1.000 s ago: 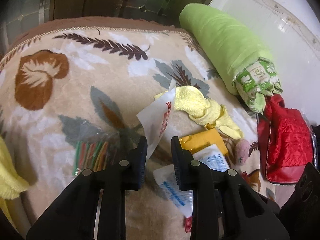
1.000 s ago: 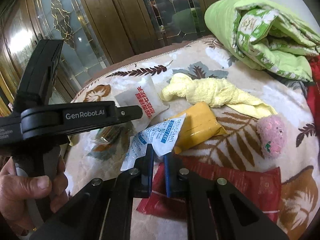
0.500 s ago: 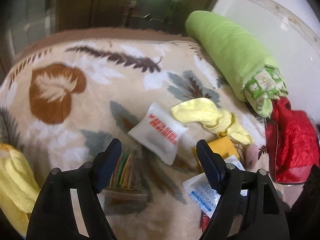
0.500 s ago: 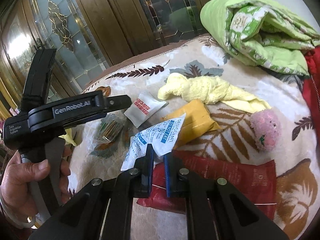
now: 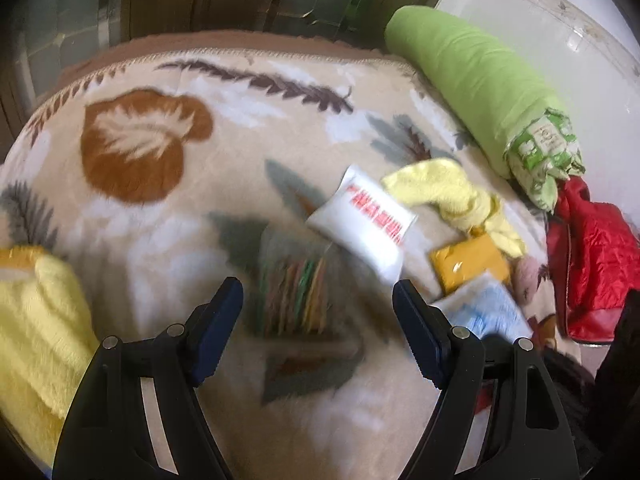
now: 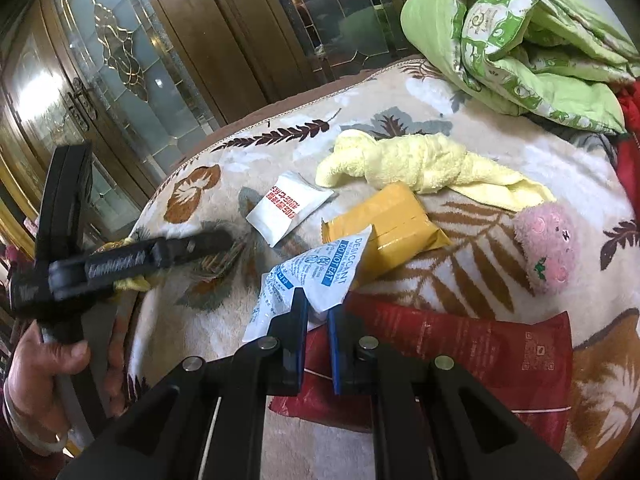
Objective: Organize soft objects
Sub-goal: 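Grasp the clear bag of colored sticks with the left gripper, then carry the sticks bag and desiccant packet into the clear box and release both, then move both open grippers back toward the remaining items, then grasp the yellow sponge with the left gripper while the right grasps the yellow towel, then carry the yellow sponge and yellow towel into the clear box and release both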
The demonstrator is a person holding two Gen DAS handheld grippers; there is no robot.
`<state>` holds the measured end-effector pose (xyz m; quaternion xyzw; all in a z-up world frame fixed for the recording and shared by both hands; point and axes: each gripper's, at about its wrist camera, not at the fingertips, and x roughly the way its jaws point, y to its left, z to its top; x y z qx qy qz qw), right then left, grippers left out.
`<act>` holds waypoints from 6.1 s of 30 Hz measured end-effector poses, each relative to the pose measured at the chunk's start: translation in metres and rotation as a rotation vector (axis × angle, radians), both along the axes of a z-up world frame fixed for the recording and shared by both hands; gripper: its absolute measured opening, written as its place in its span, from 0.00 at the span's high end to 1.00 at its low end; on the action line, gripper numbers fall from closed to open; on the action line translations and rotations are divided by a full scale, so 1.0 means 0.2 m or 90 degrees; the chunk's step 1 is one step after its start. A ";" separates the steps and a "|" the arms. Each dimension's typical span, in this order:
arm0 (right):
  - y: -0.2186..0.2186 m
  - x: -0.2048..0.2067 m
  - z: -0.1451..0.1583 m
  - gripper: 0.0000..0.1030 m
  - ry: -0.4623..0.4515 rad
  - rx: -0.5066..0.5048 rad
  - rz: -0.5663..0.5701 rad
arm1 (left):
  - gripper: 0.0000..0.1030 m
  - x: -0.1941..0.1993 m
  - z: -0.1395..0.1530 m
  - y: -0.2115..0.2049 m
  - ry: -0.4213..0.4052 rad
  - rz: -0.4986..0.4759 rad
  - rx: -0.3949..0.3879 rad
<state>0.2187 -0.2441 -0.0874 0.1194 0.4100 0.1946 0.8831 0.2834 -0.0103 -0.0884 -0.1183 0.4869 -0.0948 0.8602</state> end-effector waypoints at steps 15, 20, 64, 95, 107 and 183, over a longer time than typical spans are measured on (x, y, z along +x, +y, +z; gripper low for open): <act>0.02 0.00 0.00 0.92 0.014 -0.002 -0.001 | 0.44 0.04 -0.07 -0.17 0.025 -0.038 0.184; 0.02 -0.03 0.02 0.93 0.009 0.002 -0.005 | 0.72 0.01 -0.04 -0.05 0.027 -0.027 0.131; 0.95 -0.42 0.22 0.88 0.090 -0.018 0.287 | 0.40 -1.19 0.39 0.87 -0.080 0.268 0.118; -0.01 -0.28 0.33 0.33 0.020 0.018 0.028 | 0.40 -0.80 0.50 0.17 -0.144 0.079 0.188; -0.09 0.05 0.30 0.33 -0.060 -0.160 0.035 | 0.40 -0.40 0.39 0.01 -0.089 0.007 0.086; 0.17 -0.22 0.40 0.50 0.046 0.166 0.121 | 0.60 -0.90 0.46 0.32 -0.123 0.056 0.065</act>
